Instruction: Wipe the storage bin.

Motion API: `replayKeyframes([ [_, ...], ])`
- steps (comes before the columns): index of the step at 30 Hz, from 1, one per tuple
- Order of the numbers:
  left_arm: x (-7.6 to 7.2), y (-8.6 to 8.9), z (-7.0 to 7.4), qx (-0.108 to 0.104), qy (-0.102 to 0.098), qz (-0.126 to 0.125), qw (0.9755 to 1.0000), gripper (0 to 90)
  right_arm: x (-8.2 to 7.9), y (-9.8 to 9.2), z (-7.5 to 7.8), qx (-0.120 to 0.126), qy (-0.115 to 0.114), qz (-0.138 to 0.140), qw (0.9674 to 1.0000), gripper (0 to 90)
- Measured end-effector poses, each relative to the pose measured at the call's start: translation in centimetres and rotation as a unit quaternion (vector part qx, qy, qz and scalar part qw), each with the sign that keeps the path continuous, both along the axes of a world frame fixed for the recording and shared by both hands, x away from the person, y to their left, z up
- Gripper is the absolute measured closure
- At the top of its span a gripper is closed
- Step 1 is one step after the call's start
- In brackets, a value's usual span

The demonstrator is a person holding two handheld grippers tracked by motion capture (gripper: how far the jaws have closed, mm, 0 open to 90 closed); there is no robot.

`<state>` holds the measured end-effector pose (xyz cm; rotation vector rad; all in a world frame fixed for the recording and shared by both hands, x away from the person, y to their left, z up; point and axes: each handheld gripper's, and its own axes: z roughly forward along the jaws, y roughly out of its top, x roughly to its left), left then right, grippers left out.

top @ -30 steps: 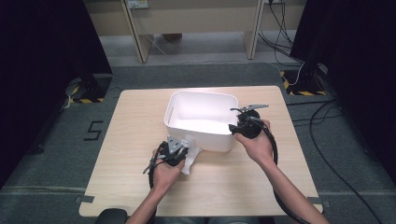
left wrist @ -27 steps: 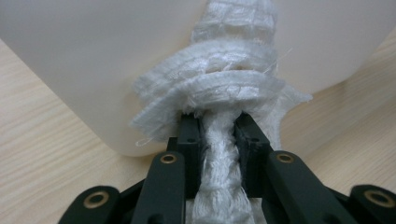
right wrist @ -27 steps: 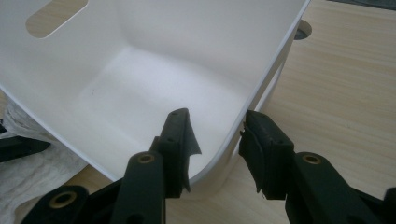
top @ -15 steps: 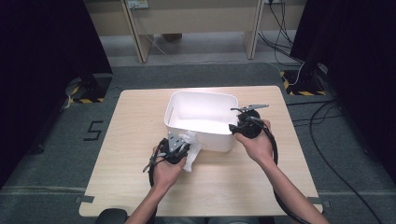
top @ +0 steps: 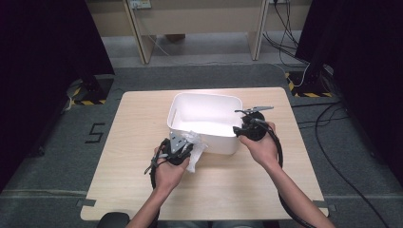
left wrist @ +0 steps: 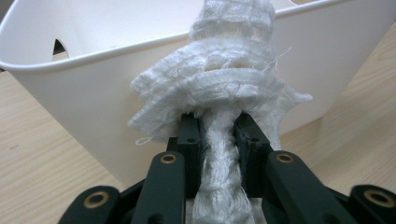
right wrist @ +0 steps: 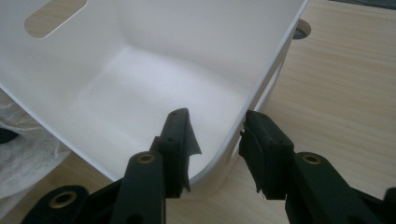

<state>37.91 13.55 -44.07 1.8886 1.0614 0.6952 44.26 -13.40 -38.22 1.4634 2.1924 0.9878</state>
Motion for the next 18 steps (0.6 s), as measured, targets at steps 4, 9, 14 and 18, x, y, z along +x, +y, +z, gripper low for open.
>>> replayKeyframes([
  [4,-0.04,-0.04,0.33,-0.002,-0.005,0.001,1.0,74.9,0.01,-0.03,0.0,-0.001,0.0,0.0,1.0,61.8],
  [9,-0.09,-0.12,0.58,-0.002,-0.006,0.002,1.0,74.9,0.01,-0.03,-0.01,-0.001,-0.001,0.001,1.0,61.8],
  [14,-0.01,-0.14,0.45,-0.003,-0.006,0.001,1.0,74.9,0.02,-0.03,-0.01,-0.002,-0.002,0.001,1.0,61.8],
  [18,0.02,-0.2,0.28,0.001,-0.005,0.001,1.0,74.9,0.02,-0.02,-0.01,-0.004,-0.003,0.002,1.0,61.8],
])
